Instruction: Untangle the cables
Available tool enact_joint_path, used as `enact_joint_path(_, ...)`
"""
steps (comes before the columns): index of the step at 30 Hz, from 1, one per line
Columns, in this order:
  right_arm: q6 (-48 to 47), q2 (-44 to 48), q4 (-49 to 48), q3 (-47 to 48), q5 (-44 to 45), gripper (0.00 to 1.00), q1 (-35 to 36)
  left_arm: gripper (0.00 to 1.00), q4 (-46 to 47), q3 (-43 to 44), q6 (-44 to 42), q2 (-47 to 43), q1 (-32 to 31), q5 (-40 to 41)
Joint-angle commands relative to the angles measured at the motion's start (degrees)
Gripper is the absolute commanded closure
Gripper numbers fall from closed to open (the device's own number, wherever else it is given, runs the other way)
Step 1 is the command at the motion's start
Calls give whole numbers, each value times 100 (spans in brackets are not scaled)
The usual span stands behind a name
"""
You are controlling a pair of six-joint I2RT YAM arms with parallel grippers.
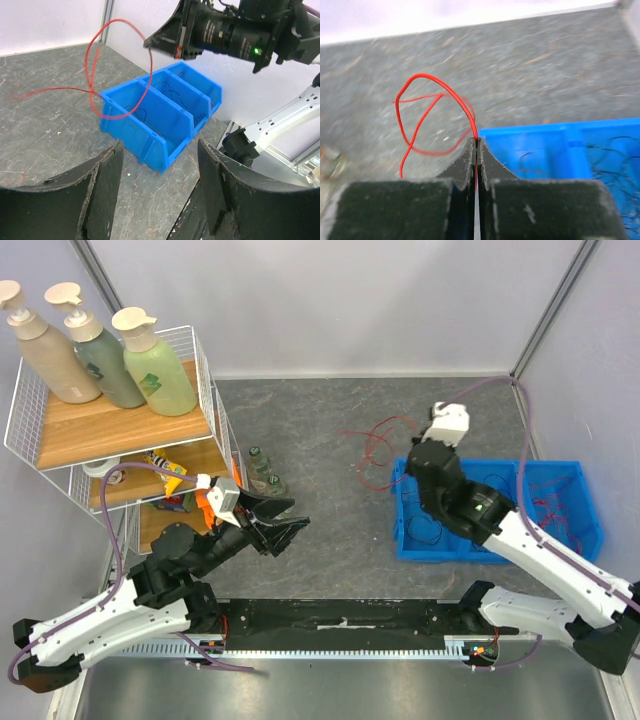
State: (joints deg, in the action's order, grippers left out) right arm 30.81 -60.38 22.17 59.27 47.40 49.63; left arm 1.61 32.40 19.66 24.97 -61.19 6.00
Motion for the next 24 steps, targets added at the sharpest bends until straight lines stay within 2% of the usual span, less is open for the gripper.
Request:
enact_joint_path(1, -172, 333, -11, 84, 359, 100, -953, 34, 165, 55, -6, 60, 19, 68)
enact_joint_path(3, -250, 465, -2, 321, 209, 100, -1357, 34, 156, 73, -15, 87, 19, 33)
enact_joint_path(6, -496, 466, 50, 909, 471, 100, -1754, 34, 156, 91, -15, 96, 2, 33)
enact_joint_path(11, -768, 212, 532, 2052, 2095, 100, -2062, 34, 103, 91, 38, 43, 10, -2)
enact_joint_path(15, -848, 26, 1200, 2800, 2774, 100, -2132, 34, 85, 64, 38, -10, 19, 24)
enact_joint_path(20, -1234, 368, 1298, 2863, 3371, 100, -2133, 34, 68, 64, 12, 8, 19, 24)
enact_joint_path(24, -1735, 483, 1307, 2687, 4442, 100, -2159, 34, 120, 73, -6, 60, 19, -29)
